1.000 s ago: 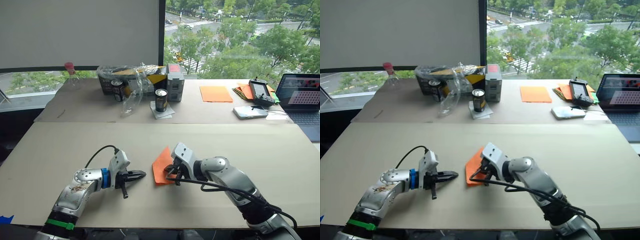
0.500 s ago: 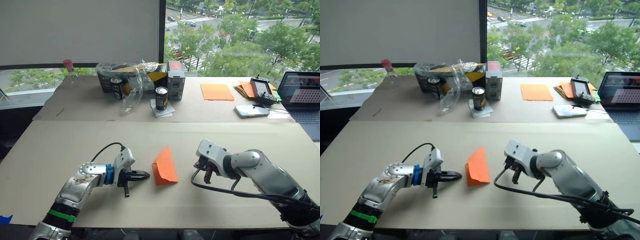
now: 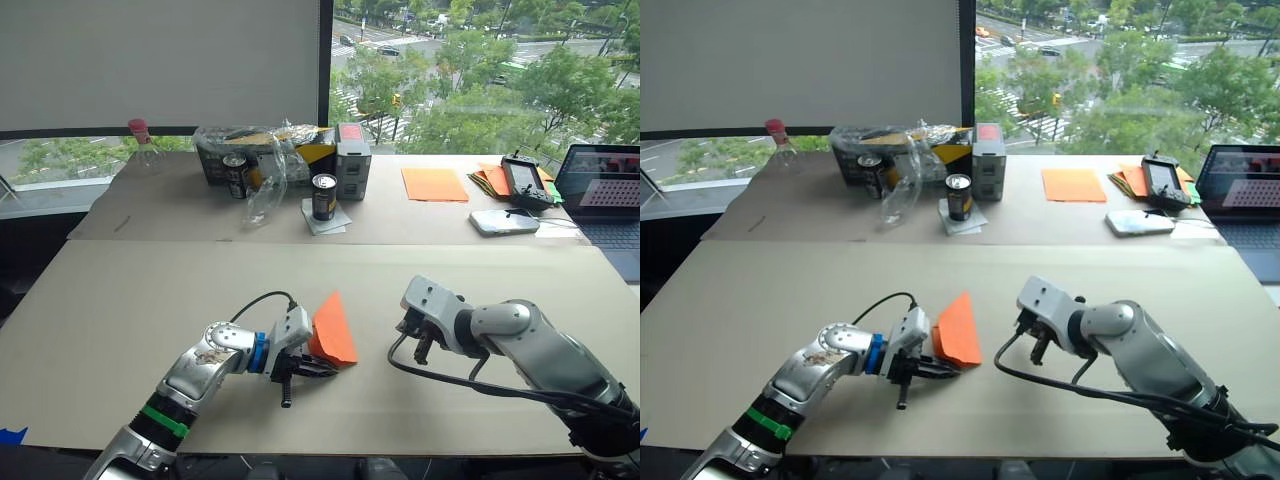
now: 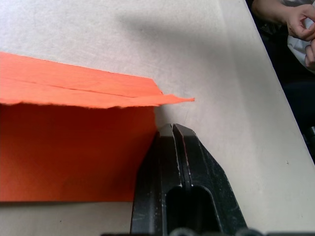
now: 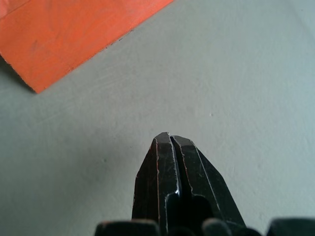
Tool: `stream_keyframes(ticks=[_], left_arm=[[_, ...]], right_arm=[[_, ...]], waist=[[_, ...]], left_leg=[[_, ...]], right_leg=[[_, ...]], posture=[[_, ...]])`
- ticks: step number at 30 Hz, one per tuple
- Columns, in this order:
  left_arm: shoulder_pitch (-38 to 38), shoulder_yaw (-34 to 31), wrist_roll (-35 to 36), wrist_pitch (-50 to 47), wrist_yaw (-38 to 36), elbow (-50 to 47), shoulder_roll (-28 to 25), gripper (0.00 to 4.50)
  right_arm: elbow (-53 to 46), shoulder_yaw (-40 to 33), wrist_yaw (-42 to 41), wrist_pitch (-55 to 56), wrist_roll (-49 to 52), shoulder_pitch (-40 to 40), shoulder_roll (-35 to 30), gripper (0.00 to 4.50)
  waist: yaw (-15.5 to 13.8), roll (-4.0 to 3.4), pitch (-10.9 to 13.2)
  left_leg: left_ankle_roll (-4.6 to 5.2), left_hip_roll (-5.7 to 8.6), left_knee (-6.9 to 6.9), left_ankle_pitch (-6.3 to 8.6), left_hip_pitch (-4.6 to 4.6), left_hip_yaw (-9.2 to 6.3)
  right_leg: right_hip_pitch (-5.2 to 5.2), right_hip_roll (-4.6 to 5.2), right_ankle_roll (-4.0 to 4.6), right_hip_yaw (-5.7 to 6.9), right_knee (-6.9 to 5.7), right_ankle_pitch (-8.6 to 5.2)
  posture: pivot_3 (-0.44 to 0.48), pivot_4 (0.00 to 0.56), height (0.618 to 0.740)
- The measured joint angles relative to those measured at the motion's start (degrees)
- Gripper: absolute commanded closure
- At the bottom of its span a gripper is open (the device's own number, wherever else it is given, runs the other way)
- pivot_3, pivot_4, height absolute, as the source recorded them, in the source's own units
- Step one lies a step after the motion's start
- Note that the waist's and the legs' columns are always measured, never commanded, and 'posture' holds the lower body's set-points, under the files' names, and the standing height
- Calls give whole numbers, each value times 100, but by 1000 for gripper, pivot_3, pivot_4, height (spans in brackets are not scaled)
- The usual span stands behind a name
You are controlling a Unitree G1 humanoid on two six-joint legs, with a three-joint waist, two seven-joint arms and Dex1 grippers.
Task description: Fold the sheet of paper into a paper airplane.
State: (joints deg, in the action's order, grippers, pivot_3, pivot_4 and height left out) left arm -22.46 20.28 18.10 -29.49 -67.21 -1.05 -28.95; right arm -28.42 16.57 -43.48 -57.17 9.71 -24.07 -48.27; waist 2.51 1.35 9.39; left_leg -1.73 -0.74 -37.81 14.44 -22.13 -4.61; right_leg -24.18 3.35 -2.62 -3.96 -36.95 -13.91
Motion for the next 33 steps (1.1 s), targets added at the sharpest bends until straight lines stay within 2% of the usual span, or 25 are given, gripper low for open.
stream_keyframes(ticks=[3,6,9,15,18,20,26,33], left_arm=[[28,-384,419,-522,-111,-145,-303,4500],[2,-933,867,-1225,-120,-142,-637,3729],[-152,-1278,1146,-1618,-67,-95,-741,2643],[-1352,-1905,1411,-3227,1200,703,-195,666],[-2148,-1935,1758,-4501,1192,1444,-167,666],[-2659,-1804,1807,-4979,1066,1985,-195,666],[-3363,-1338,1742,-5154,700,3172,-37,666],[-3611,-446,1256,-4667,217,3733,292,666]], right_arm=[[-65,-64,14,-59,62,17,2,4456],[-80,-157,33,-76,75,17,2,4500],[-77,-157,37,-76,77,17,14,4500],[-53,-154,70,-68,71,-17,117,4500],[-33,-155,115,-57,65,-38,186,4500],[-33,-158,150,-57,65,-37,201,4500],[-57,-178,262,-64,67,-19,216,4500],[-264,-365,449,-108,86,96,223,4500]], waist=[[14,1,2],[4,1,2],[-20,2,3],[-82,15,10],[-43,18,12],[-15,17,12],[11,18,12],[-8,18,12]], left_leg=[[0,-3,0,0,4,-2],[0,-2,-2,0,5,-2],[0,0,-3,0,2,-2],[0,4,-11,0,-3,-3],[0,5,-11,0,-6,-8],[0,6,-11,0,-4,-7],[0,6,-11,-1,-3,-6],[-1,10,-11,-1,-9,-5]], right_leg=[[-2,-3,0,0,-9,-1],[0,-3,-16,0,-11,-10],[1,0,-13,1,-8,-8],[1,1,-4,1,-9,1],[-5,-1,-4,5,-13,1],[-3,0,-4,4,-16,0],[-5,-1,-3,3,-17,1],[-6,4,-3,2,-15,1]], posture=[[0,150,732],[0,150,732],[0,150,732],[0,150,732],[0,150,732],[0,150,732],[0,150,732],[0,150,732]])
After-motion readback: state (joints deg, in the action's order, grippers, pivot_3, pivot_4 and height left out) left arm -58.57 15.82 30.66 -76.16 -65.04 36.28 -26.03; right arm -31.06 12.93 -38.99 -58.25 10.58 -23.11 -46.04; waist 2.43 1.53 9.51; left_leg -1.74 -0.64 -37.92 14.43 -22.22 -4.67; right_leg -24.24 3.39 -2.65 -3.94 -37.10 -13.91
